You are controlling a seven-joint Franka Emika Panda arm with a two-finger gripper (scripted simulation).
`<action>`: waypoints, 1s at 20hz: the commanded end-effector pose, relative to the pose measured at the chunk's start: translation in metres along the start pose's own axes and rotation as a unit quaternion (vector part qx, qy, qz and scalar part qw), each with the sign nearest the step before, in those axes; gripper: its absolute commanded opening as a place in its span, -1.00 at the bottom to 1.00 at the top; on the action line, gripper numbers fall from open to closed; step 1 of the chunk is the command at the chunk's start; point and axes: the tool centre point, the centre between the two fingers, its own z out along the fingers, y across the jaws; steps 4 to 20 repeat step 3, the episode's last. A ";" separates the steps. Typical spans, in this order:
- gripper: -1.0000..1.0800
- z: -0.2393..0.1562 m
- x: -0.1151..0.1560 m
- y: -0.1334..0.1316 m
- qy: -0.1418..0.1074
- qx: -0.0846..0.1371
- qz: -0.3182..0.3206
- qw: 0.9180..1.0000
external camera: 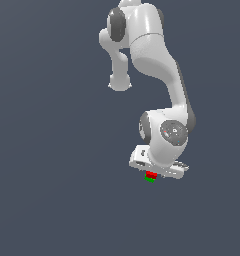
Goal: Stack the red cube on top of the green cube.
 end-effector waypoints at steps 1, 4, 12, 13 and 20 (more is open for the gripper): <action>0.92 0.000 0.000 0.000 0.000 0.000 0.000 1.000; 0.92 0.000 0.000 0.000 0.000 0.000 0.000 1.000; 0.92 0.000 0.000 0.000 0.000 0.000 0.000 1.000; 0.92 0.000 0.000 0.000 0.000 0.000 0.000 1.000; 0.92 0.000 0.000 0.000 0.000 0.000 0.000 1.000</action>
